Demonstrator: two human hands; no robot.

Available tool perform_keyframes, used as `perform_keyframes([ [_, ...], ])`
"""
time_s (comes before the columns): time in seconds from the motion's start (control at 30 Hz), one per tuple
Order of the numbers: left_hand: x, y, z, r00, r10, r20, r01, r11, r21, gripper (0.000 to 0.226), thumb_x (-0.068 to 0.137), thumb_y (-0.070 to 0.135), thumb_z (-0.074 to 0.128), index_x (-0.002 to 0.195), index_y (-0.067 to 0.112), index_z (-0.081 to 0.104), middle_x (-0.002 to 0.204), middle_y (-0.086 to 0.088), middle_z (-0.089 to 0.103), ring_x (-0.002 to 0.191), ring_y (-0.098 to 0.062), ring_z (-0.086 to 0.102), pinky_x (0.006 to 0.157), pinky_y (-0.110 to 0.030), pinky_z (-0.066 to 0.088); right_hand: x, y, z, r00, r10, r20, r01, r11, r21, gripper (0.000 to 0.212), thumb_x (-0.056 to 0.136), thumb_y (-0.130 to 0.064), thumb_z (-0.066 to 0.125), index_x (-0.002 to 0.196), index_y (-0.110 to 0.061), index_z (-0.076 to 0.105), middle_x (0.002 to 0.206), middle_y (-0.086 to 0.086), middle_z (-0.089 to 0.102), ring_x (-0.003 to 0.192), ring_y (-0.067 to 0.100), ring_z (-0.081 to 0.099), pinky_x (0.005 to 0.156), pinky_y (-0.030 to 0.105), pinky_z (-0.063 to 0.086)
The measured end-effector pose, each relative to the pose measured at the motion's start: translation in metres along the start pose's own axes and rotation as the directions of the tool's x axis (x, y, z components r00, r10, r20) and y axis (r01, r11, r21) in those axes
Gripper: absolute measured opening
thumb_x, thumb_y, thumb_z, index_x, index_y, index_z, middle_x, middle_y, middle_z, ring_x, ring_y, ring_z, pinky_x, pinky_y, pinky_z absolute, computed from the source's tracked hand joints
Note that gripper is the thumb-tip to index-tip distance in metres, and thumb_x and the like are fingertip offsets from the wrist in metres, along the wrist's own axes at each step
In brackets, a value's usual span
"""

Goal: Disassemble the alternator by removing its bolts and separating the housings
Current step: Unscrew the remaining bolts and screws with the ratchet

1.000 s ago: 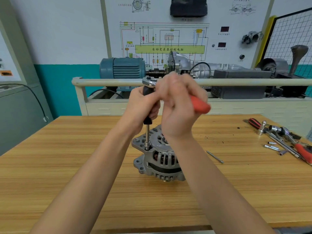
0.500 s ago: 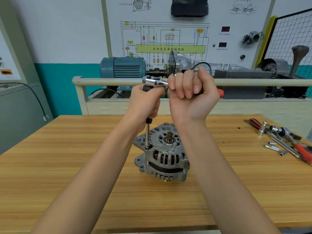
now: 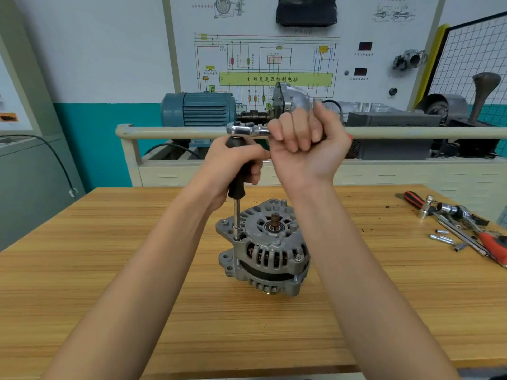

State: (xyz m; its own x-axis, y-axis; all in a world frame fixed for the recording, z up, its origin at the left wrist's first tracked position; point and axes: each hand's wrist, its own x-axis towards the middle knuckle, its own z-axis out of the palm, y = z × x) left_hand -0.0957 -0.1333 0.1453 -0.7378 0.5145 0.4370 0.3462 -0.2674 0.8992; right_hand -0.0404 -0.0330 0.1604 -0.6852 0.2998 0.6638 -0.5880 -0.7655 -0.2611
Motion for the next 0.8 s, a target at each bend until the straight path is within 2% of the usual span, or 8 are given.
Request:
perform_keyframes([
  [0.07, -0.001, 0.0, 0.0, 0.997, -0.016, 0.071, 0.018, 1.0, -0.022, 0.037, 0.078, 0.003, 0.065, 0.05, 0.016, 0.045, 0.042, 0.0, 0.038, 0.039, -0.017, 0.037, 0.044, -0.023, 0.037, 0.01, -0.003, -0.008, 0.989, 0.103, -0.105, -0.081, 0.977, 0.197, 0.047, 0.083, -0.012, 0.041, 0.037, -0.016, 0.035, 0.035, -0.003, 0.025, 0.032, 0.012, 0.024, 0.04, 0.023, 0.029],
  [0.17, -0.001, -0.001, 0.001, 0.986, -0.096, 0.138, 0.102, 0.994, -0.043, 0.05, 0.087, 0.005, 0.057, 0.045, 0.021, 0.037, 0.038, 0.005, 0.027, 0.032, -0.011, 0.021, 0.037, -0.017, 0.022, 0.015, -0.003, -0.011, 0.982, 0.132, -0.137, -0.092, 0.96, 0.266, 0.051, 0.089, -0.012, 0.038, 0.038, -0.016, 0.034, 0.034, -0.003, 0.025, 0.031, 0.012, 0.024, 0.04, 0.023, 0.027],
  [0.27, 0.0, -0.002, 0.003, 0.993, -0.104, 0.049, 0.106, 0.994, -0.029, 0.05, 0.087, 0.002, 0.052, 0.046, 0.022, 0.032, 0.039, 0.006, 0.023, 0.033, -0.009, 0.014, 0.037, -0.015, 0.016, 0.005, -0.002, -0.008, 0.996, 0.036, -0.078, -0.026, 0.991, 0.129, 0.057, 0.095, -0.011, 0.031, 0.038, -0.017, 0.036, 0.036, -0.002, 0.027, 0.035, 0.012, 0.025, 0.043, 0.024, 0.03],
  [0.37, 0.0, -0.003, 0.013, 0.98, -0.073, -0.182, 0.077, 0.997, 0.015, 0.043, 0.086, 0.001, 0.053, 0.054, 0.02, 0.03, 0.04, 0.007, 0.025, 0.035, -0.01, 0.016, 0.038, -0.017, 0.016, -0.012, 0.01, 0.002, 0.984, -0.163, 0.069, 0.173, 0.969, -0.176, 0.052, 0.092, -0.008, 0.036, 0.042, -0.019, 0.039, 0.04, -0.003, 0.031, 0.041, 0.012, 0.027, 0.05, 0.029, 0.032],
  [0.47, -0.002, -0.003, 0.025, 0.946, -0.025, -0.323, 0.052, 0.996, 0.076, 0.03, 0.082, 0.021, 0.057, 0.06, 0.018, 0.037, 0.051, 0.003, 0.039, 0.044, -0.014, 0.033, 0.047, -0.023, 0.03, -0.029, 0.025, 0.012, 0.859, -0.41, 0.307, 0.513, 0.687, -0.515, 0.038, 0.085, -0.007, 0.049, 0.051, -0.021, 0.042, 0.047, -0.007, 0.036, 0.046, 0.012, 0.031, 0.053, 0.029, 0.026],
  [0.57, -0.005, -0.003, 0.027, 0.953, -0.008, -0.303, 0.042, 0.993, 0.107, 0.02, 0.071, 0.038, 0.046, 0.065, 0.019, 0.046, 0.064, 0.002, 0.048, 0.058, -0.016, 0.045, 0.059, -0.026, 0.04, -0.036, 0.031, 0.017, 0.761, -0.433, 0.483, 0.648, 0.472, -0.598, 0.025, 0.084, -0.008, 0.047, 0.064, -0.023, 0.046, 0.055, -0.011, 0.039, 0.048, 0.009, 0.033, 0.053, 0.023, 0.03],
  [0.67, -0.004, -0.004, 0.013, 0.986, -0.036, -0.165, 0.04, 0.999, 0.019, 0.027, 0.081, 0.011, 0.059, 0.061, 0.015, 0.04, 0.048, 0.002, 0.038, 0.044, -0.015, 0.033, 0.043, -0.02, 0.029, -0.026, 0.024, 0.016, 0.85, -0.404, 0.339, 0.527, 0.679, -0.511, 0.035, 0.081, -0.01, 0.051, 0.05, -0.025, 0.046, 0.046, -0.011, 0.037, 0.044, 0.01, 0.031, 0.052, 0.027, 0.025],
  [0.8, 0.001, -0.003, -0.004, 1.0, -0.023, 0.019, 0.023, 1.0, -0.02, 0.034, 0.079, 0.003, 0.064, 0.055, 0.016, 0.043, 0.042, 0.002, 0.034, 0.038, -0.014, 0.028, 0.042, -0.02, 0.028, -0.003, 0.006, 0.007, 0.99, -0.096, 0.107, 0.113, 0.981, -0.158, 0.051, 0.087, -0.008, 0.039, 0.038, -0.019, 0.039, 0.036, -0.005, 0.029, 0.037, 0.01, 0.026, 0.047, 0.027, 0.029],
])
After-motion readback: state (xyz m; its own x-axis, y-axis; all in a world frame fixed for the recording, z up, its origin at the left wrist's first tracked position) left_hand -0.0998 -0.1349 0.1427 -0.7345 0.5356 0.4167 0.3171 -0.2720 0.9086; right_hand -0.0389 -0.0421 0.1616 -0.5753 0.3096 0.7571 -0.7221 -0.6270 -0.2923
